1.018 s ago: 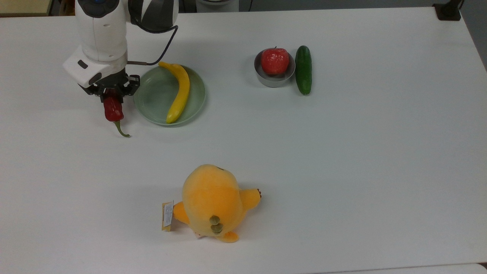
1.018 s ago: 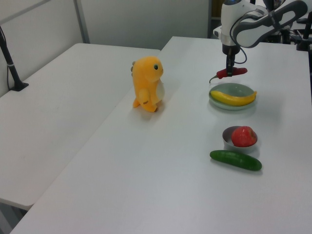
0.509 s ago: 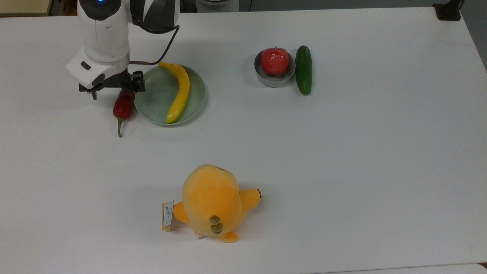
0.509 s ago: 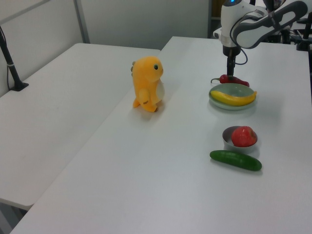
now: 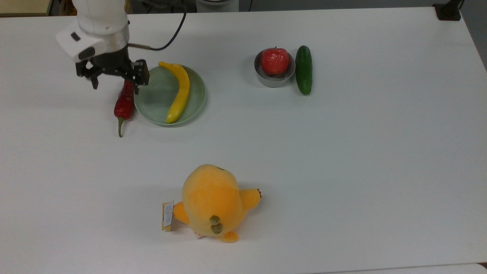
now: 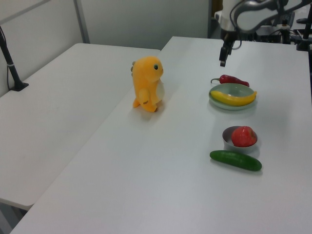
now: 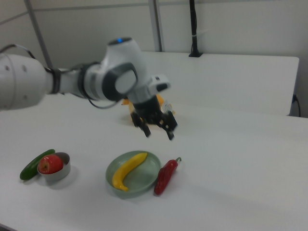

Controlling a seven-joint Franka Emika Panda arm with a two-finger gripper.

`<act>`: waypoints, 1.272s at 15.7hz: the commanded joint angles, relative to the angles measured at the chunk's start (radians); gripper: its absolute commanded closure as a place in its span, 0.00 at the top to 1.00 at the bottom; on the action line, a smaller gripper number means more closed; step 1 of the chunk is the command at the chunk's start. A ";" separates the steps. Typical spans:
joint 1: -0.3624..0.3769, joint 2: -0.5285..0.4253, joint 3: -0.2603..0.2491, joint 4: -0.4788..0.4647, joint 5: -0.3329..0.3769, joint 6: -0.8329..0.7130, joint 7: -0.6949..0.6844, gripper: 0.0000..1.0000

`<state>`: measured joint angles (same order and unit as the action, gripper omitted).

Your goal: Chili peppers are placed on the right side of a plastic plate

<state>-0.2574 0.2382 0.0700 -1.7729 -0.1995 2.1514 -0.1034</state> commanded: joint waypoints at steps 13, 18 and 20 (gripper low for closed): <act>0.357 -0.244 -0.211 0.052 0.218 -0.312 0.108 1.00; 0.374 -0.232 -0.208 0.046 0.218 -0.265 0.162 1.00; 0.374 -0.232 -0.208 0.047 0.218 -0.269 0.162 1.00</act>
<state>0.0933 0.0154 -0.1169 -1.7073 0.0008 1.8610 0.0350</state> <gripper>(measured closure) 0.000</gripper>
